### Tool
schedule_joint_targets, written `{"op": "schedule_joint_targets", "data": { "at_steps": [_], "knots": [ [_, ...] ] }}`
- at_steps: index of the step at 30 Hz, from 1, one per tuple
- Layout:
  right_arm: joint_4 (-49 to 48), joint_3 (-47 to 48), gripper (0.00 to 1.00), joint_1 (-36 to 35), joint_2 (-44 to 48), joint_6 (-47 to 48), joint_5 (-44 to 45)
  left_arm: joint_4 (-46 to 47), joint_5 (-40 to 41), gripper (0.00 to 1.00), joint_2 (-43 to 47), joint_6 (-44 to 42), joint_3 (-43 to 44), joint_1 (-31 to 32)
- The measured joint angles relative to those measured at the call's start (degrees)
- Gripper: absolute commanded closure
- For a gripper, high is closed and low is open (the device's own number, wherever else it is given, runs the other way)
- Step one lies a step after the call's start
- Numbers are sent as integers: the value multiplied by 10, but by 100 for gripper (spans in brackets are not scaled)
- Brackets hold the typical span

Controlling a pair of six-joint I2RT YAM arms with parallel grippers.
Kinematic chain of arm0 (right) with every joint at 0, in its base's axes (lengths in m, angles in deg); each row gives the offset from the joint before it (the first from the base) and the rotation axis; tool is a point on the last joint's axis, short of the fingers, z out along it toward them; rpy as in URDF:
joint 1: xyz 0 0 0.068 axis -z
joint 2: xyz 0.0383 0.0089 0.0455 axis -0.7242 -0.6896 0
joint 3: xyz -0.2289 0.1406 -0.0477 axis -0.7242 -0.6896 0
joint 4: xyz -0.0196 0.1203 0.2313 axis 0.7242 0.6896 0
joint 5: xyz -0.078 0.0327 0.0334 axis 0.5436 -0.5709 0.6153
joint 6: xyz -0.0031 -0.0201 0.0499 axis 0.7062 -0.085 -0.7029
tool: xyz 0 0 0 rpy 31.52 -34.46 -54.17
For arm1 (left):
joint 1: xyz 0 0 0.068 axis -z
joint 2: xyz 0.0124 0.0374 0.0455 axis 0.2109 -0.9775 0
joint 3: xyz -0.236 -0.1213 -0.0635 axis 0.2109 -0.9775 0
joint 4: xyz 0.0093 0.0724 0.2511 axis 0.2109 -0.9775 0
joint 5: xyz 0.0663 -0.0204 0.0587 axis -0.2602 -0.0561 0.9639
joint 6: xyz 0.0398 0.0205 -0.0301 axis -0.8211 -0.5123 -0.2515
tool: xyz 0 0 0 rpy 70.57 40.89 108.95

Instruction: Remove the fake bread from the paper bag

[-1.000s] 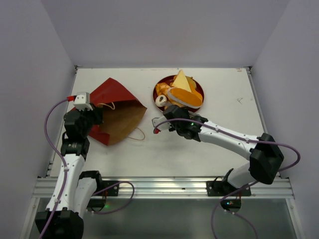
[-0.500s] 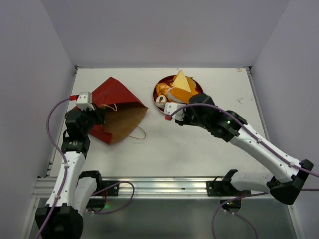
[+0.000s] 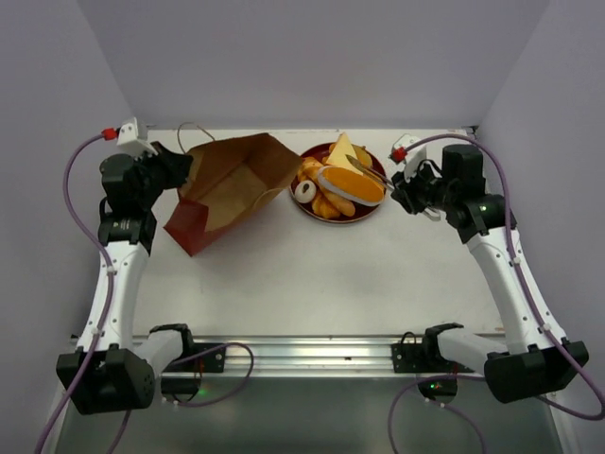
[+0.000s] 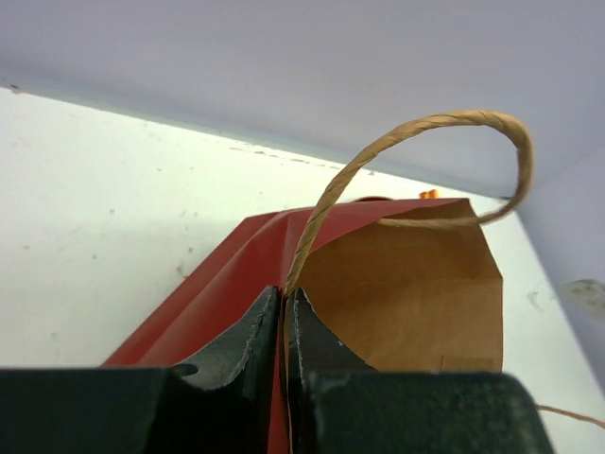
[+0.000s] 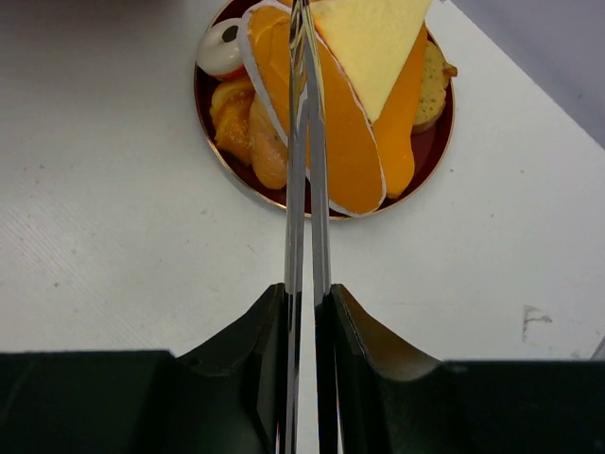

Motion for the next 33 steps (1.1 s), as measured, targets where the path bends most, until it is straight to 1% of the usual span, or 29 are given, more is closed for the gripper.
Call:
{"op": "schedule_joint_targets", "data": {
  "at_steps": [5,8,14,17,18,19,24,28,30,33],
  "knots": [
    [-22,-36,72,85,6,-28,-76,12,-54,88,-80,83,63,-36],
    [-34,-54,73,118,9,-37,-104,36,-83,89,-141,125,88,-64],
    [-43,-70,73,142,19,-47,-144,62,-89,87,-230,160,111,-87],
    [-51,-70,73,147,21,-49,-153,73,-92,84,-261,163,121,-92],
    [-52,-70,73,148,21,-51,-155,75,-93,82,-269,163,123,-94],
    [-54,-70,73,148,21,-51,-159,75,-93,75,-275,162,125,-97],
    [-56,-71,73,149,21,-54,-164,68,-82,62,-294,155,134,-111],
    [-56,-71,73,152,21,-56,-165,64,-67,39,-294,130,153,-118],
    [-56,-71,73,152,21,-58,-165,59,-59,32,-294,116,167,-119],
    [-56,-71,73,152,21,-60,-165,55,-50,28,-294,96,187,-119]
  ]
}}
